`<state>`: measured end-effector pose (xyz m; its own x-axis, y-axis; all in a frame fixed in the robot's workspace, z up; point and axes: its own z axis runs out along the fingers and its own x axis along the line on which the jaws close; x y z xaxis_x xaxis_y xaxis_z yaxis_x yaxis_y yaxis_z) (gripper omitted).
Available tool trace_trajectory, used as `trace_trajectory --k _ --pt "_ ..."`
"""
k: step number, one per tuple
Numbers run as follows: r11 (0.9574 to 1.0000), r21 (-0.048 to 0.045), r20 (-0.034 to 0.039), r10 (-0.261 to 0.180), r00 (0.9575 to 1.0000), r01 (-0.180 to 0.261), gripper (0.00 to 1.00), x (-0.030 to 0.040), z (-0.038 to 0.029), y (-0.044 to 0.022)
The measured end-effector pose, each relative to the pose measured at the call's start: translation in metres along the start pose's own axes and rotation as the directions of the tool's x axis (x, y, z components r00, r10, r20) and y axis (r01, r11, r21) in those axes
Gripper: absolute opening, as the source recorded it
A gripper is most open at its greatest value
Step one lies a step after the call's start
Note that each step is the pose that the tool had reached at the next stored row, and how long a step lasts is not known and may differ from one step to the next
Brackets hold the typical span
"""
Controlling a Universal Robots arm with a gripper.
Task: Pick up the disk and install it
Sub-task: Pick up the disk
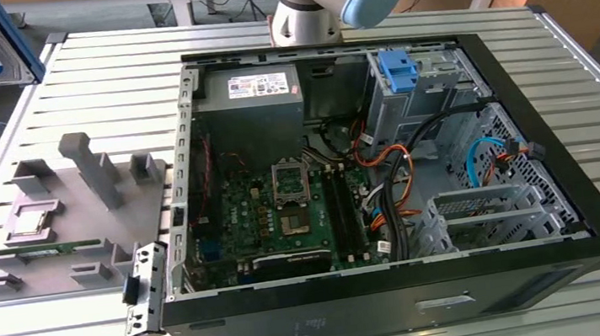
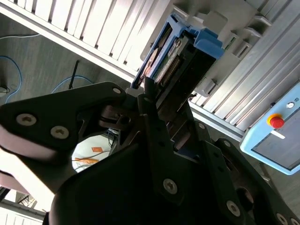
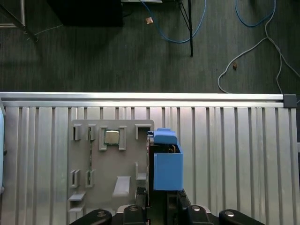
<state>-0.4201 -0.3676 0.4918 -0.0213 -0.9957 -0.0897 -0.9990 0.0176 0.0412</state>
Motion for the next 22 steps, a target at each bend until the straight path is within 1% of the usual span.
trace_trajectory --k 4,7,9,12,22 --pt "1.0 0.0 0.0001 0.0 1.0 0.0 0.35 0.0 0.0 -0.0004" --pt "1.0 0.0 0.0001 0.0 1.0 0.0 0.35 -0.0001 -0.0001 -0.0038" --pt "1.0 0.0 0.0001 0.0 1.0 0.0 0.35 -0.0001 -0.0003 -0.0074" --pt "1.0 -0.0001 0.0 0.0 1.0 0.0 0.35 -0.0003 -0.0006 -0.0137" --pt "1.0 -0.0001 0.0 0.0 1.0 0.0 0.35 -0.0009 -0.0017 -0.0417"
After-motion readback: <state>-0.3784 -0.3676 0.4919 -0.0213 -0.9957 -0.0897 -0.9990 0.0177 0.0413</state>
